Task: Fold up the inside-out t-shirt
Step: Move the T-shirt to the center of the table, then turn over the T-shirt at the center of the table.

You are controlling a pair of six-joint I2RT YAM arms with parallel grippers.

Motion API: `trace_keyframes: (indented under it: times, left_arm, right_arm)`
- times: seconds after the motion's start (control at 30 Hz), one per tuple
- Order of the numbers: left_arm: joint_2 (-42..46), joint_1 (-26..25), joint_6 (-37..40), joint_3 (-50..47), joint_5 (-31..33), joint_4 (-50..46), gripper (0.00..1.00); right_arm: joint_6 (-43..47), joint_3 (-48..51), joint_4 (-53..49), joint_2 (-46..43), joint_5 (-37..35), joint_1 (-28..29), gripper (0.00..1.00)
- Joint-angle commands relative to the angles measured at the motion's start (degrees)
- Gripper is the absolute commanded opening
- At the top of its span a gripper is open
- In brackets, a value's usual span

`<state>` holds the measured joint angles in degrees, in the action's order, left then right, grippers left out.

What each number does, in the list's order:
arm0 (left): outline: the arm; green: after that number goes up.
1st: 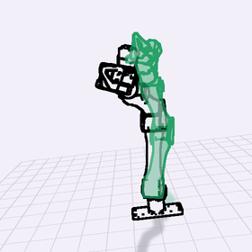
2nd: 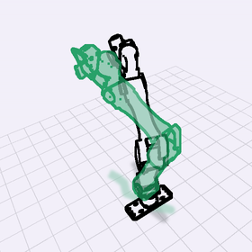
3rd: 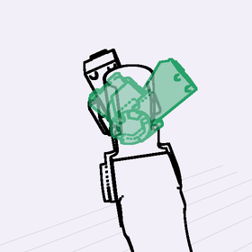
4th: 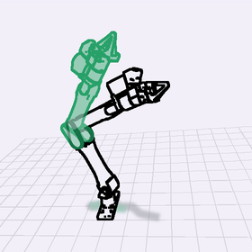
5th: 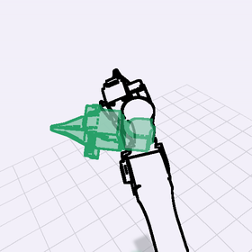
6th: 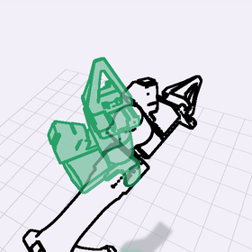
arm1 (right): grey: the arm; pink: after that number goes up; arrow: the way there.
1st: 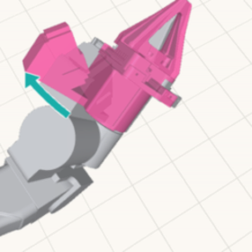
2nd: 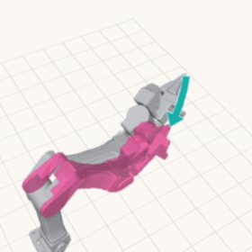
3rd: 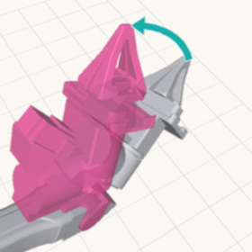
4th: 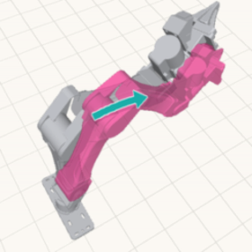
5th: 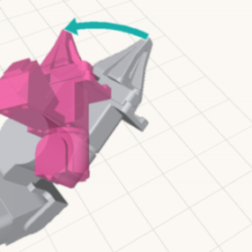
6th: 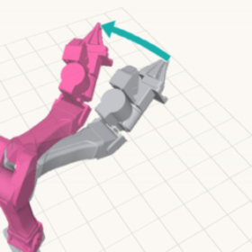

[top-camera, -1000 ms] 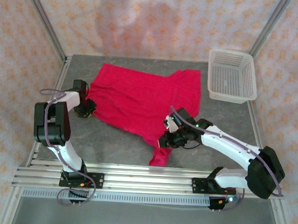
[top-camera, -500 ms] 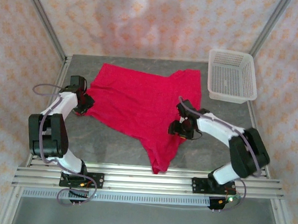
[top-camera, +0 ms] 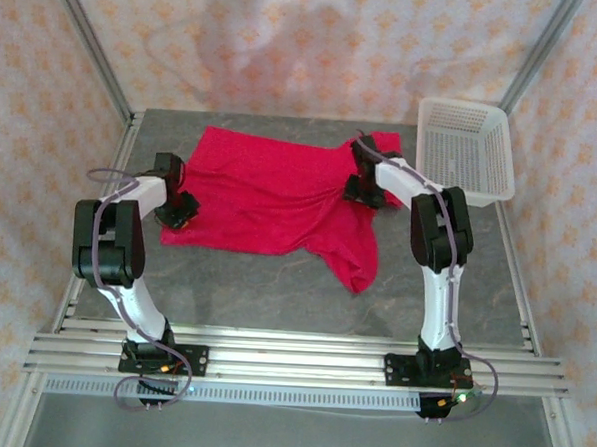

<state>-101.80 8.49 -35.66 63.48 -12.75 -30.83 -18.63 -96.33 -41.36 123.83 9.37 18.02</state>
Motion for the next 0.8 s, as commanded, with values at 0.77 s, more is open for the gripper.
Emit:
trace_keyframes:
  times: [0.77]
  left_arm:
    - [8.4, 5.4, 1.0, -12.6, 3.3, 2.4, 0.47]
  right_arm:
    - [-10.3, 48.6, 2.2, -44.1, 4.0, 16.2, 0.38]
